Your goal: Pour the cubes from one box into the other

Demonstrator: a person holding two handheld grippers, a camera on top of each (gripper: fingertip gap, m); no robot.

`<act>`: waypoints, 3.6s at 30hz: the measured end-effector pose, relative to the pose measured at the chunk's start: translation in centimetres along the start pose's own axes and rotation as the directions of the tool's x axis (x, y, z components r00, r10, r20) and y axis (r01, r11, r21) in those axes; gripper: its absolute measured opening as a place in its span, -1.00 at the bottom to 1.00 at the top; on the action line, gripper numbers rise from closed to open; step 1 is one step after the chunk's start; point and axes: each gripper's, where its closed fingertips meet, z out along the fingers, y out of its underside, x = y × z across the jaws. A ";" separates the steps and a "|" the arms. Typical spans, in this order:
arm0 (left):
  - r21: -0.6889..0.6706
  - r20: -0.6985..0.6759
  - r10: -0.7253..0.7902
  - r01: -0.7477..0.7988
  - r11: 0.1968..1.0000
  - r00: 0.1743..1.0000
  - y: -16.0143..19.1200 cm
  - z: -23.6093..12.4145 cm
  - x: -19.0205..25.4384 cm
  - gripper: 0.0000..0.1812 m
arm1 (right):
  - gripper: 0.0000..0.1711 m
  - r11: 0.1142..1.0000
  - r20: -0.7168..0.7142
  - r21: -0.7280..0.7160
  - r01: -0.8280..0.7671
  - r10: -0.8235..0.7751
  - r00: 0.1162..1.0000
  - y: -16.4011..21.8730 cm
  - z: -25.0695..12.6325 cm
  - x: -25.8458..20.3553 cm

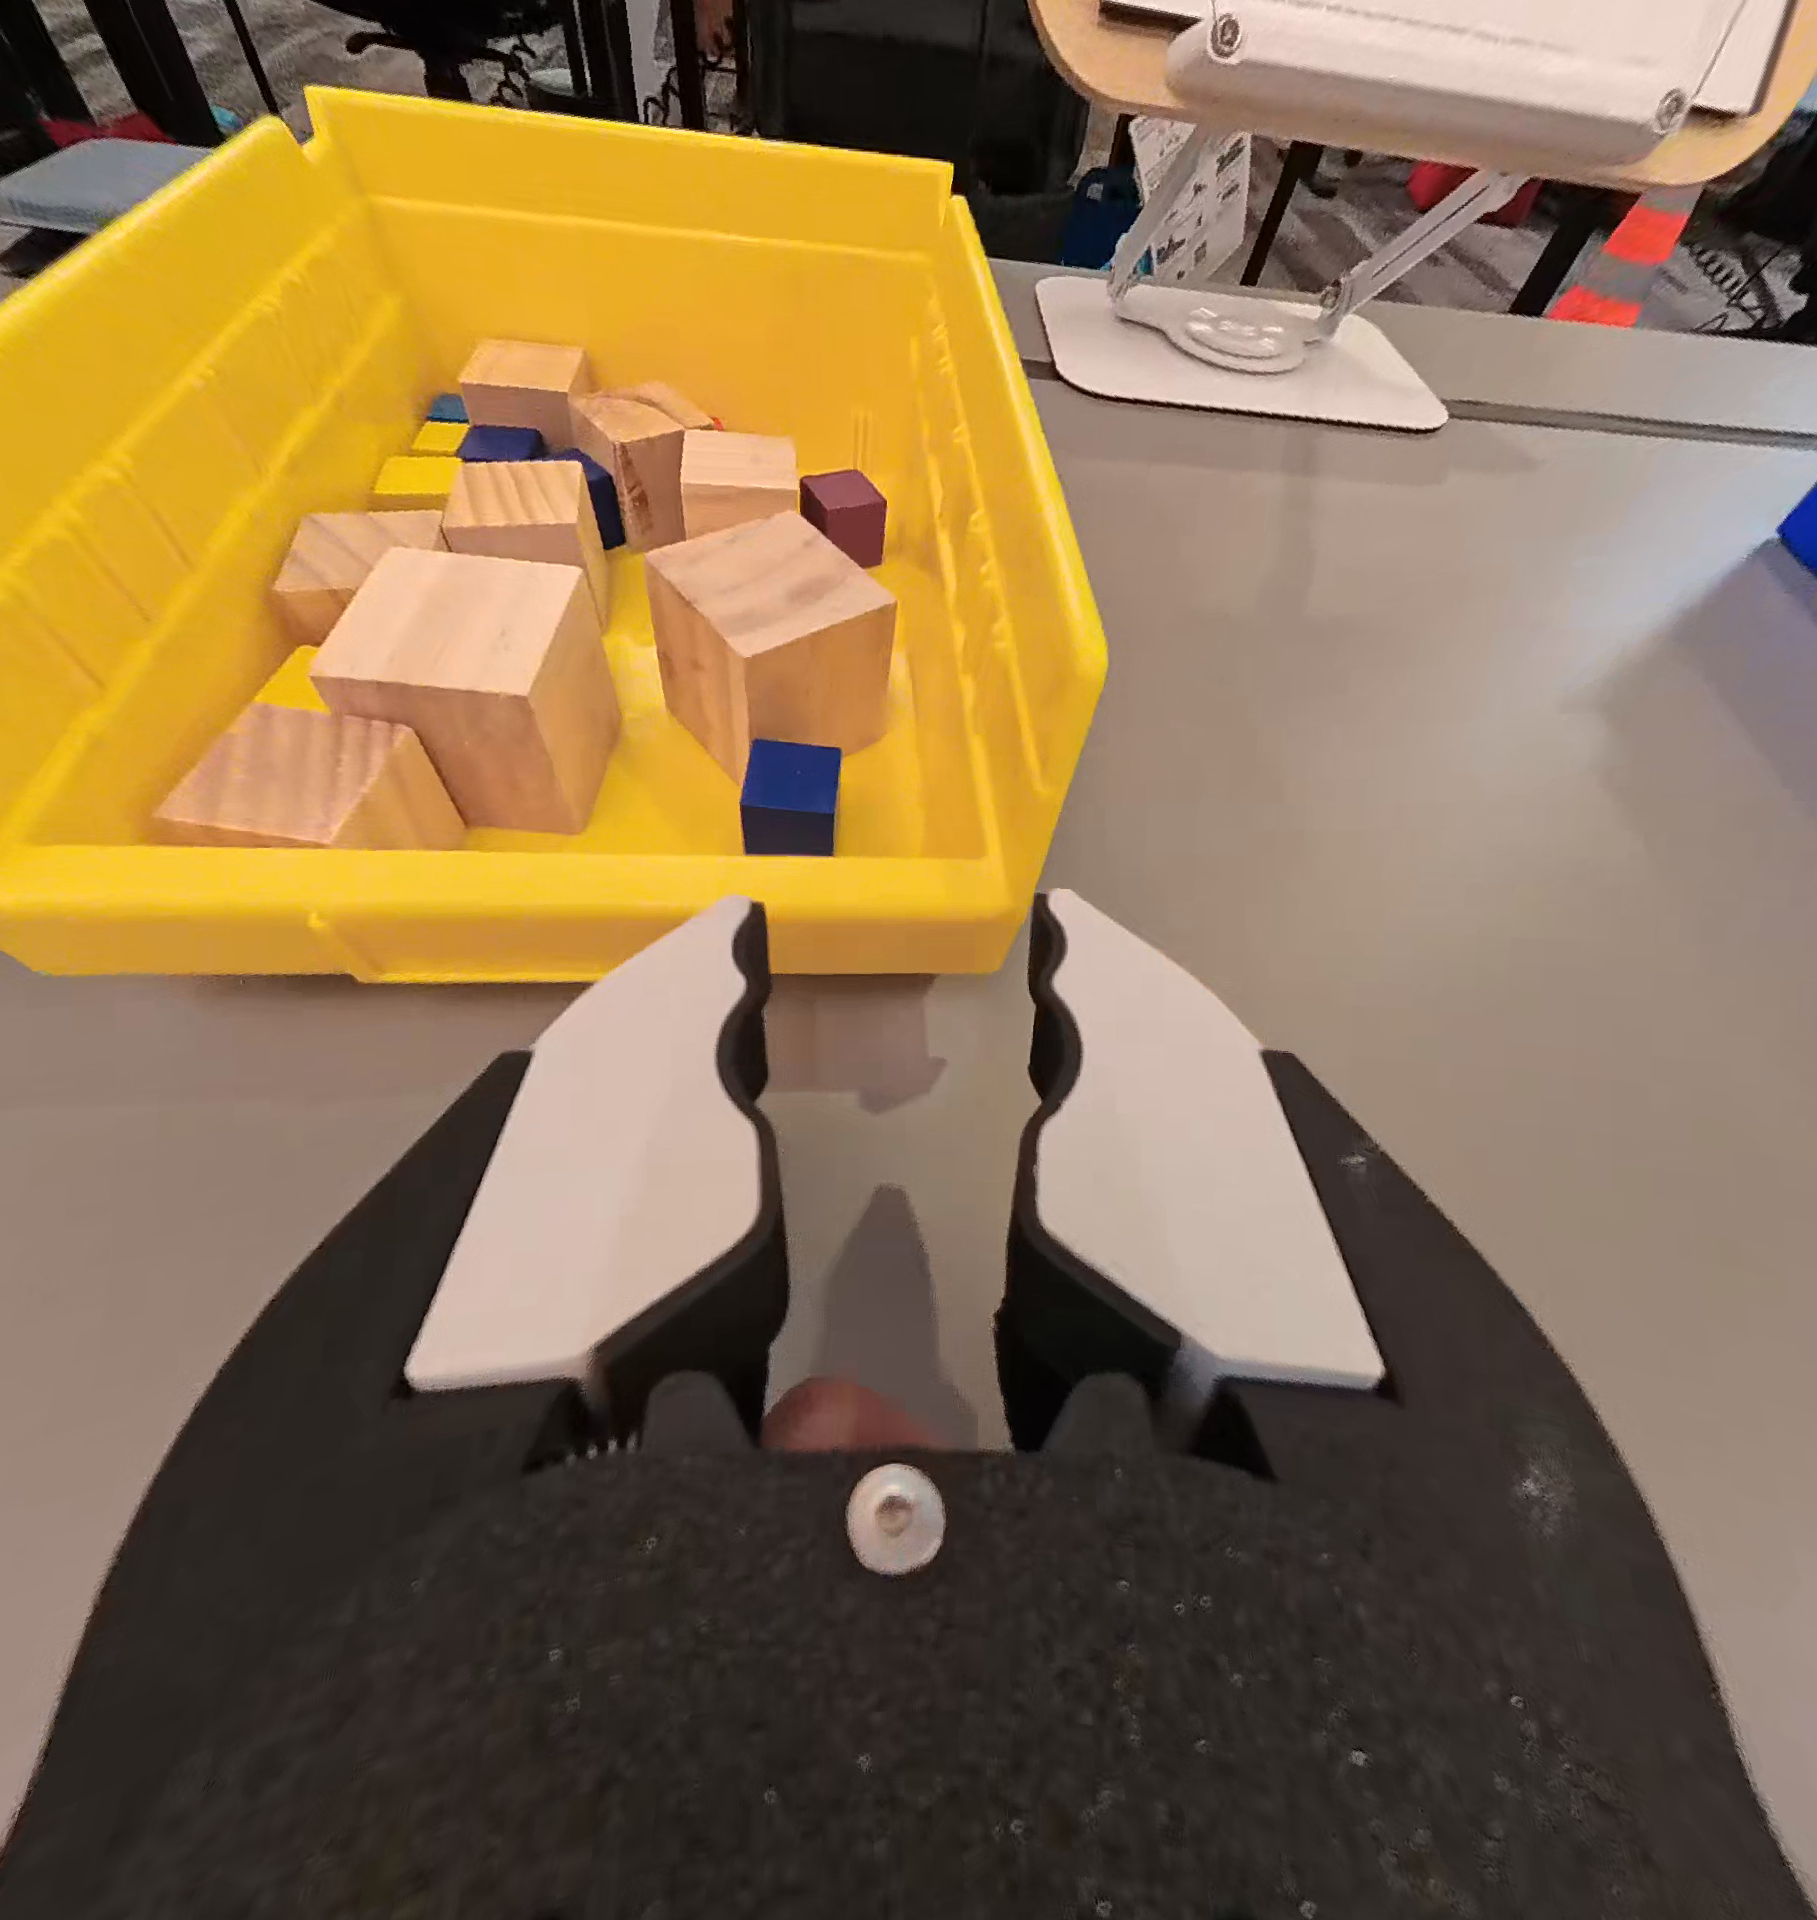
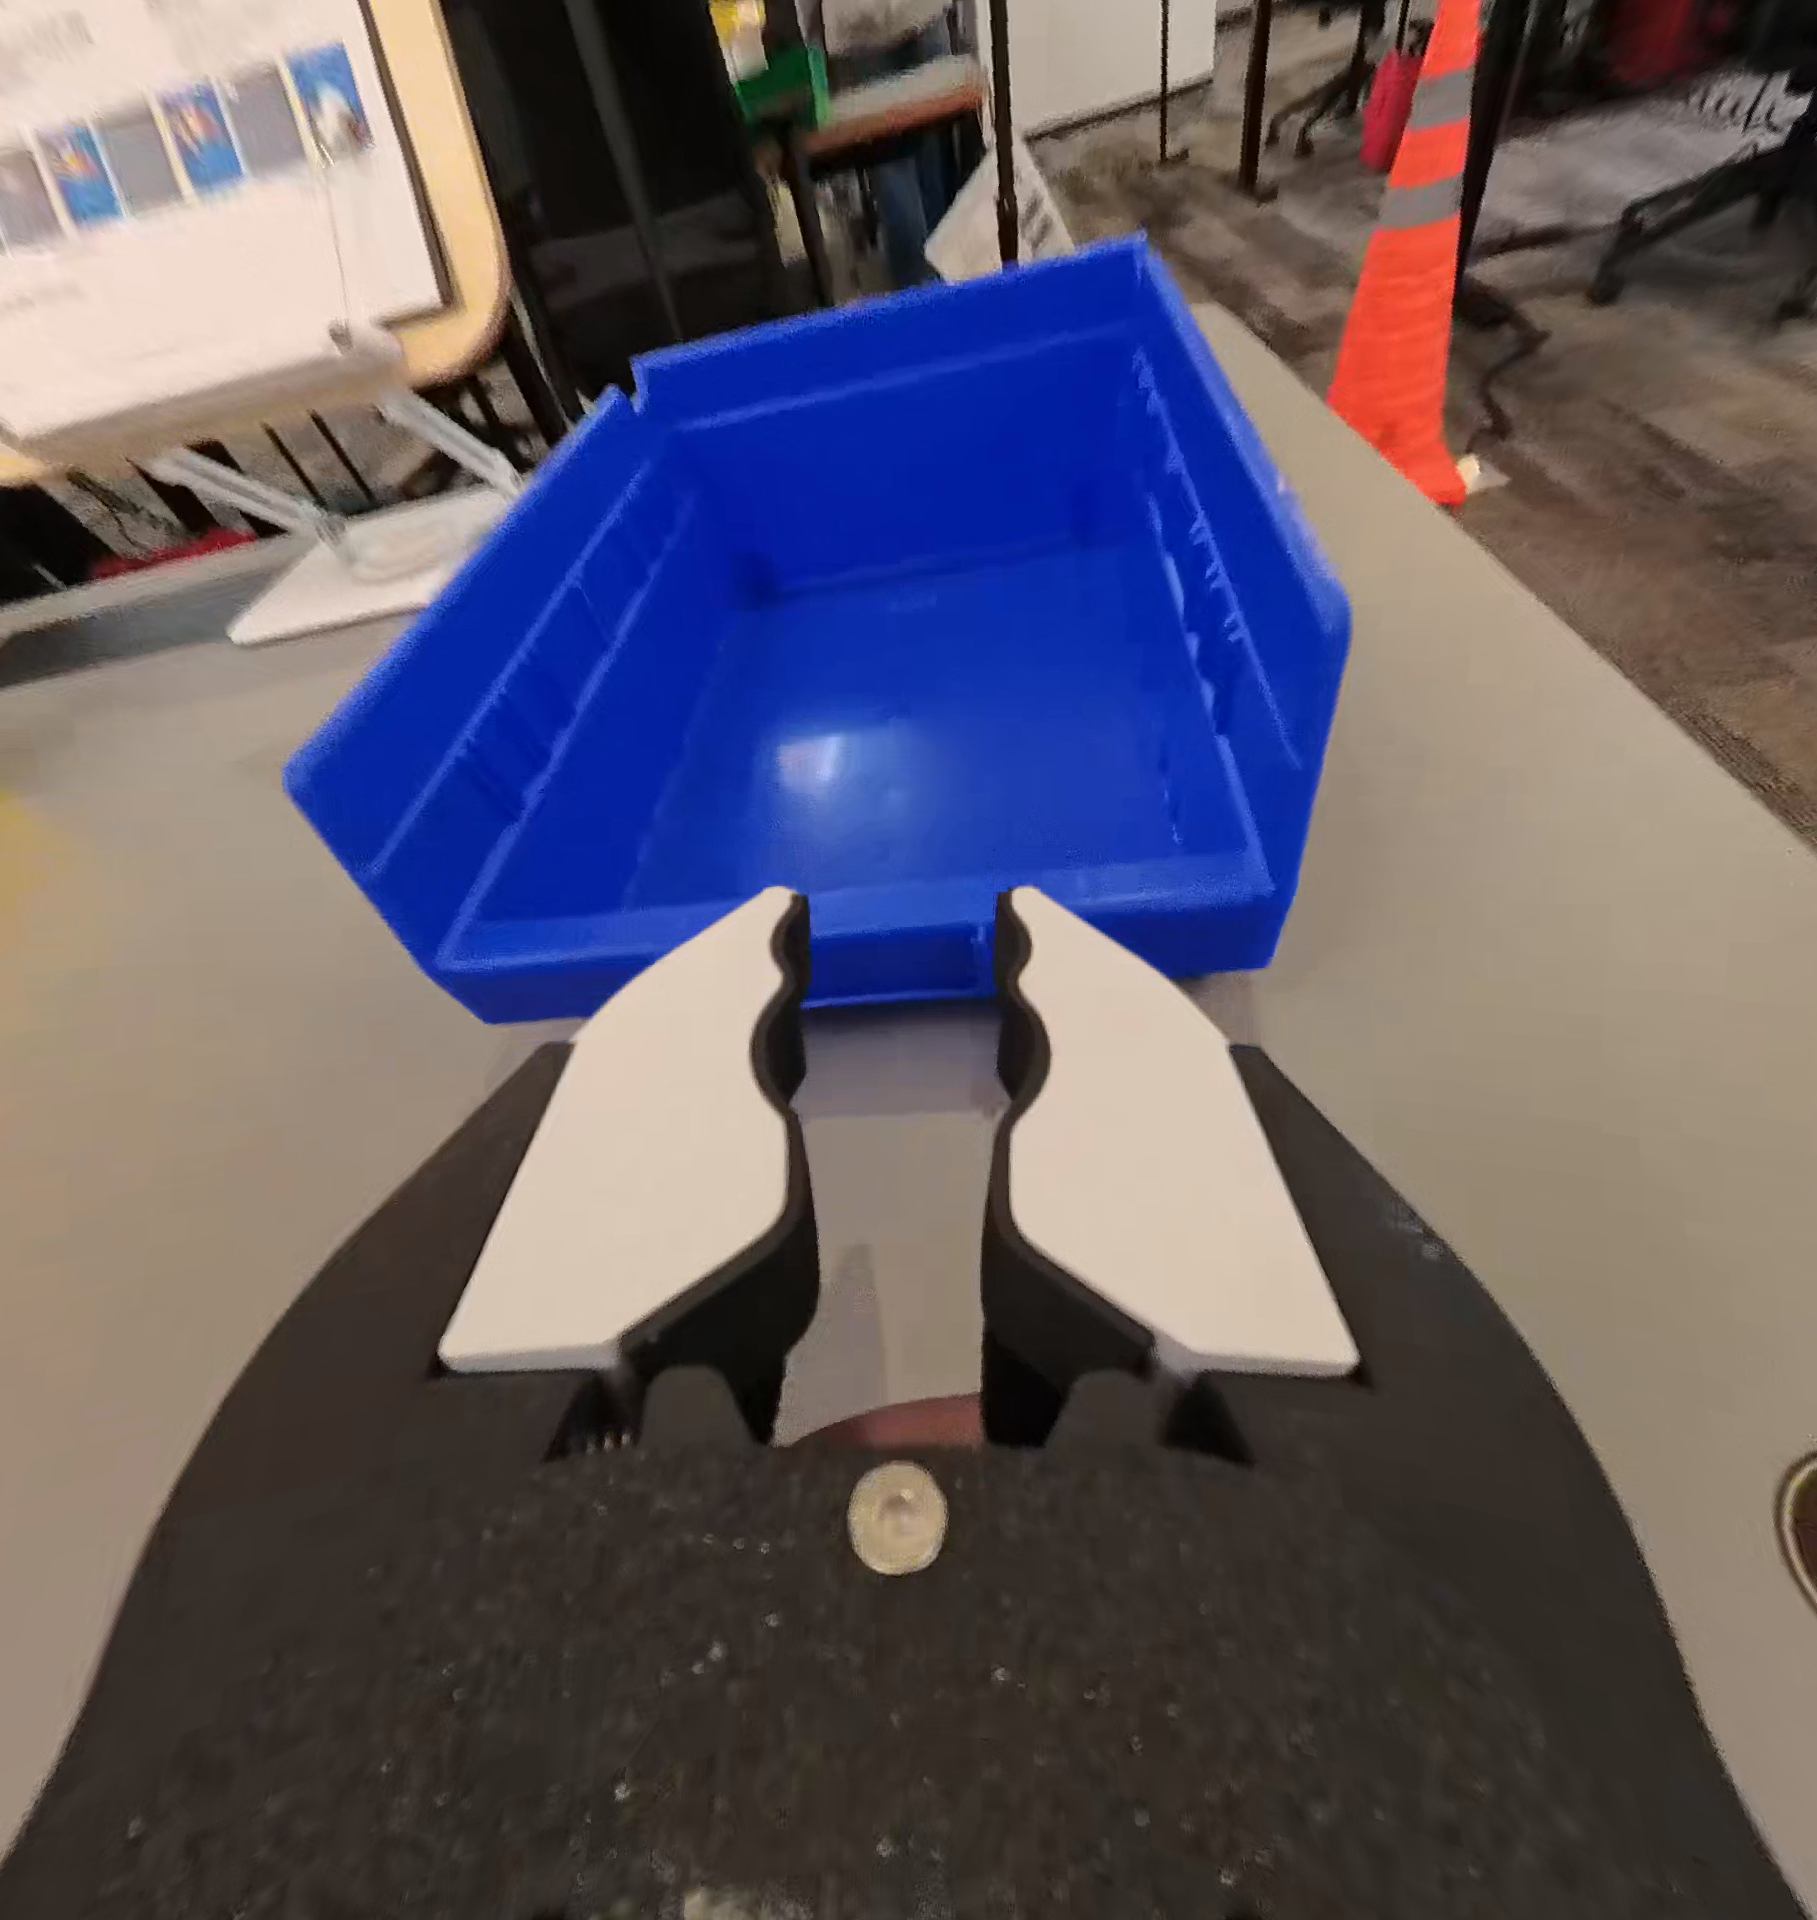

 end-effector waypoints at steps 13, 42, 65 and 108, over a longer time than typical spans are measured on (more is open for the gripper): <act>-0.026 -0.004 -0.009 0.009 1.000 1.000 0.8 -0.1 -0.8 -0.51 | -0.66 0.998 -0.006 -0.023 0.057 -0.057 0.998 0.5 0.5 -0.9; -0.037 0.073 -0.007 0.010 0.999 0.997 0.1 -1.7 -5.0 -0.52 | -0.69 0.987 0.087 -0.047 0.152 -0.147 0.985 1.4 0.7 -4.8; -0.051 0.056 -0.035 0.038 0.998 0.998 -3.6 4.5 -16.1 -0.96 | -0.66 0.957 0.298 -0.072 0.281 -0.248 0.922 4.4 1.8 -17.5; -0.121 -0.528 -0.142 0.091 0.988 0.837 -15.2 0.0 38.3 -0.92 | -0.98 0.807 -0.309 -0.214 0.550 -0.590 0.746 -25.7 -6.1 -9.4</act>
